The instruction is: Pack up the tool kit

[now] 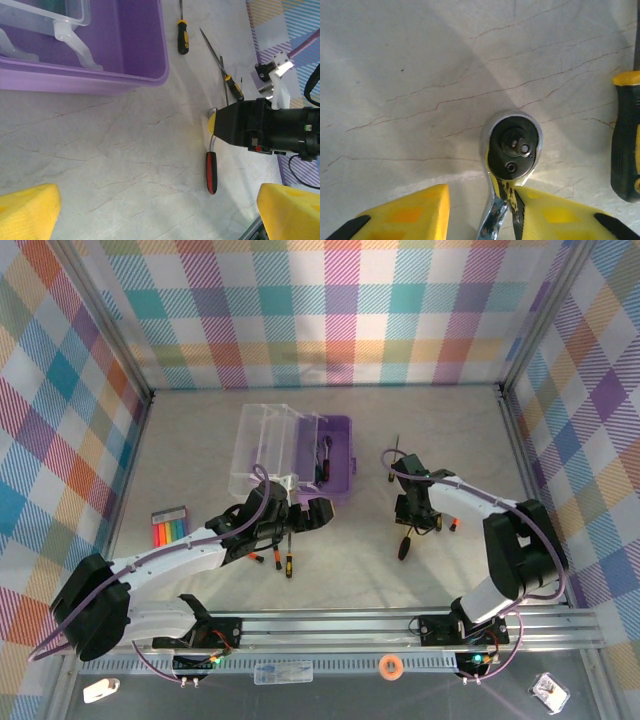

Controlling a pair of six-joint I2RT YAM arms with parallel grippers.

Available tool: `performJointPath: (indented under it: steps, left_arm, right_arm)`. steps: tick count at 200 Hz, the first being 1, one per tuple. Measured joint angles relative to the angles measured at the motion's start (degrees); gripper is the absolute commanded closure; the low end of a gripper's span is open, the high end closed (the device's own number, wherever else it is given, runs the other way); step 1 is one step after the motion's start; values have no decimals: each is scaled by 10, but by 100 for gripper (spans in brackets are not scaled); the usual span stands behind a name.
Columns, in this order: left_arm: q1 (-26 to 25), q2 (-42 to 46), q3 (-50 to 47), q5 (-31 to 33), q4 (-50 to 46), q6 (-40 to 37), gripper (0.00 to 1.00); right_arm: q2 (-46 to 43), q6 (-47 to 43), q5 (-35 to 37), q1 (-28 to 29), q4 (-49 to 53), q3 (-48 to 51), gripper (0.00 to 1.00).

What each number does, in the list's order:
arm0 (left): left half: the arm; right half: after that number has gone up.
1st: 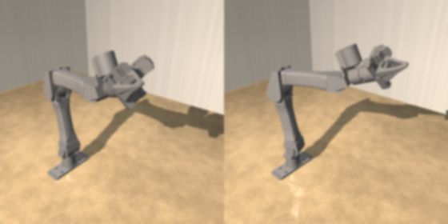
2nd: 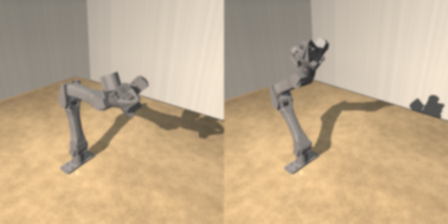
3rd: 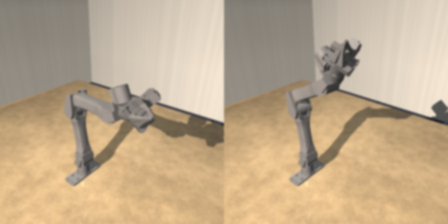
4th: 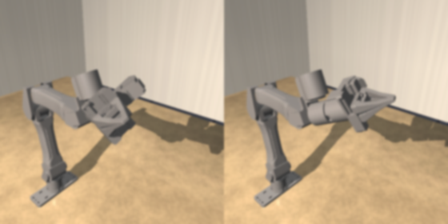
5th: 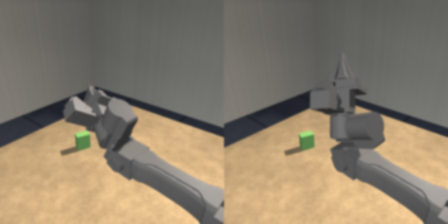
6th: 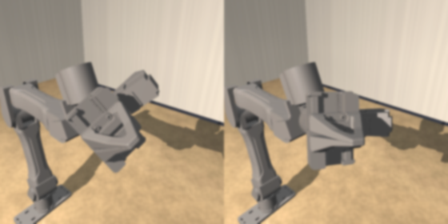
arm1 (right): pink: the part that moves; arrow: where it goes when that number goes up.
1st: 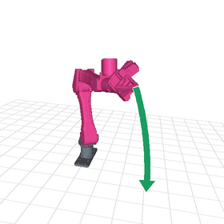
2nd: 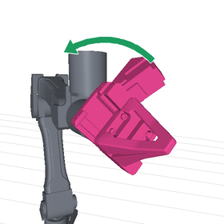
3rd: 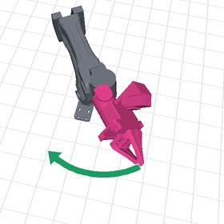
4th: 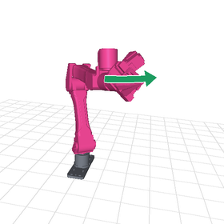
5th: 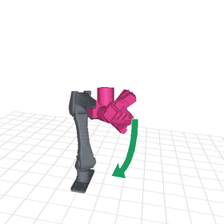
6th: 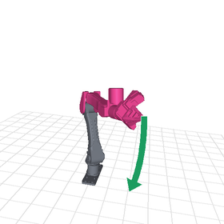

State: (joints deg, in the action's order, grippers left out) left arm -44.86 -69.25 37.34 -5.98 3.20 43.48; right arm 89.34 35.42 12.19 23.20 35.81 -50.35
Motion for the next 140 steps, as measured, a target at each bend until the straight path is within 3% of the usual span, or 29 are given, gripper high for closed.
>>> performJointPath:
  steps: [140]
  left_arm:
    - [0,7,12,11,-18,-11,0]
  right_arm:
    - [-3,10,-5,-23,-25,5,69]
